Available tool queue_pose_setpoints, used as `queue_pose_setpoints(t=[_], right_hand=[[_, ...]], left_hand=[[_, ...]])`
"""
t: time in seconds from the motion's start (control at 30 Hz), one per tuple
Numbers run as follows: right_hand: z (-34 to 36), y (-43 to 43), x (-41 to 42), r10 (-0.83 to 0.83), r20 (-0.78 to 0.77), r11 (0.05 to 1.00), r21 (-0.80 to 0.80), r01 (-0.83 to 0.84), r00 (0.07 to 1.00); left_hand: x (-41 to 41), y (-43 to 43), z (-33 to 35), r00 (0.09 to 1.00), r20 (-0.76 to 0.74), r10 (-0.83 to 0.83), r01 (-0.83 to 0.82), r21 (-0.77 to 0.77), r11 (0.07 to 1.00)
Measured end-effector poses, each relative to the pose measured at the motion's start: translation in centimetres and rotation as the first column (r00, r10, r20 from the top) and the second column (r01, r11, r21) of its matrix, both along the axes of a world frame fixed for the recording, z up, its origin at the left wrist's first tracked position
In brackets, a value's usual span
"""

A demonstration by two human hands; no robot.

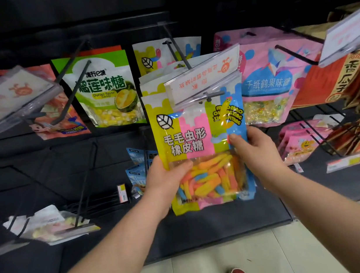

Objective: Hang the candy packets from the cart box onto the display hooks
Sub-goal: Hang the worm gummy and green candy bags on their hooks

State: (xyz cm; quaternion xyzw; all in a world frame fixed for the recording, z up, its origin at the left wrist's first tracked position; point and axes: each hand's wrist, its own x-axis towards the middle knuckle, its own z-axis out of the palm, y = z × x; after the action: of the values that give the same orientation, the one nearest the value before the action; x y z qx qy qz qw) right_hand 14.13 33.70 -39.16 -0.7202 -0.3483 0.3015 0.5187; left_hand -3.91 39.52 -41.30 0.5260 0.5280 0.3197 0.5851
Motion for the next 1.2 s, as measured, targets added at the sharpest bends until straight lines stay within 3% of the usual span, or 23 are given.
queue_pose_setpoints(t=[0.4,0.73,0.87,0.97,1.07,1.13,1.2], right_hand=[[0.2,8.0,1.6,0.012,0.091,0.992,-0.123,-0.001,0.996],[0.0,8.1,2.0,0.066,0.17,0.977,-0.21,-0.029,0.983],[1.0,6.6,1.5,0.138,0.297,0.961,-0.27,-0.055,0.945],[2.3,4.7,0.8,0.225,0.5,0.942,-0.332,-0.055,0.836],[3.7,2.5,-0.2,0.397,0.748,0.888,-0.46,-0.016,0.531],[4.8,1.0,-1.0,0.49,0.794,0.852,-0.523,-0.007,0.361],[5.8,-0.2,-1.9,0.552,0.782,0.817,-0.577,0.002,0.288]], left_hand=[[2.2,7.6,-0.4,0.932,-0.356,0.07,-0.001,0.192,0.981],[2.7,7.8,0.1,0.915,-0.394,0.084,-0.03,0.142,0.989],[2.1,7.1,0.6,0.872,-0.48,0.093,-0.022,0.15,0.988],[0.9,5.8,1.9,0.749,-0.662,0.033,0.137,0.204,0.969],[-0.3,3.9,3.8,0.544,-0.839,0.015,0.377,0.261,0.889],[-1.0,2.5,5.1,0.433,-0.901,0.018,0.502,0.257,0.826],[-1.7,1.4,6.4,0.355,-0.935,-0.008,0.576,0.212,0.789]])
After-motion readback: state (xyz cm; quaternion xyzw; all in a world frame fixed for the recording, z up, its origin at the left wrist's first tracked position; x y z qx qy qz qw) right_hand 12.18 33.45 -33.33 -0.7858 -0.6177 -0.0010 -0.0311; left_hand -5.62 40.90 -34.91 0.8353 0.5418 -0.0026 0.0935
